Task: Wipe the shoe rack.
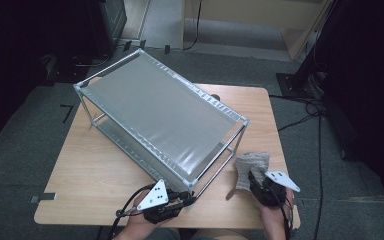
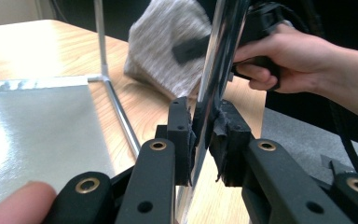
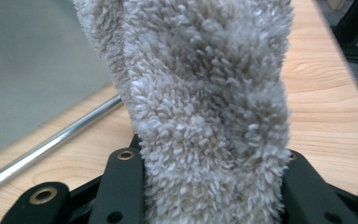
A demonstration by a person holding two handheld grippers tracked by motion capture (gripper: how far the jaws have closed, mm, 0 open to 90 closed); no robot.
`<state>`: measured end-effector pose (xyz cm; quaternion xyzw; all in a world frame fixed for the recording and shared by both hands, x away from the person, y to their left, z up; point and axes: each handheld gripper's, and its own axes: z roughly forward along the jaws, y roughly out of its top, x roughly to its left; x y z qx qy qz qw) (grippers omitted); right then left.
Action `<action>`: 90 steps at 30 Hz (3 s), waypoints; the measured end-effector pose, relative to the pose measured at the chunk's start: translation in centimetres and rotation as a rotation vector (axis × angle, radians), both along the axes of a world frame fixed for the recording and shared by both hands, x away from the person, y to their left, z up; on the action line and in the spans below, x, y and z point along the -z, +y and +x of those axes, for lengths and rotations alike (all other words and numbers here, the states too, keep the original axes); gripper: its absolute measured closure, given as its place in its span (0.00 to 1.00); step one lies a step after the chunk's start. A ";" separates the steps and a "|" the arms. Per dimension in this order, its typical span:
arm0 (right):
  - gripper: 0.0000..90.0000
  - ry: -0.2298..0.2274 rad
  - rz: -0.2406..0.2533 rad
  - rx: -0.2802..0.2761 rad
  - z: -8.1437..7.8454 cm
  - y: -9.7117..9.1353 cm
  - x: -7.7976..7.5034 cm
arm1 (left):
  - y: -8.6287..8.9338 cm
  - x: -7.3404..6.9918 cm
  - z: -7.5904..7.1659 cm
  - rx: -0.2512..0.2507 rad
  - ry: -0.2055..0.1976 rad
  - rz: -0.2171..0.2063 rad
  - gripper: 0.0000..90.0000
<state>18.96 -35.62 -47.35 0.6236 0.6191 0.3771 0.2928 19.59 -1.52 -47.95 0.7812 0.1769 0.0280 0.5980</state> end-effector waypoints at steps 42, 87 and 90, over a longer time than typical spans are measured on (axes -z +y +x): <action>0.72 -0.305 0.063 -0.193 -0.4 4.5 -8.2 | -1.6 1.1 -3.4 0.075 -0.087 0.069 0.90; 0.59 -0.237 0.139 -0.356 -3.6 8.0 2.0 | 4.5 0.6 5.2 -0.155 0.016 -0.040 0.55; 0.53 -0.269 0.153 -0.380 -2.9 9.2 2.1 | 6.4 0.6 5.0 -0.200 0.019 -0.041 0.55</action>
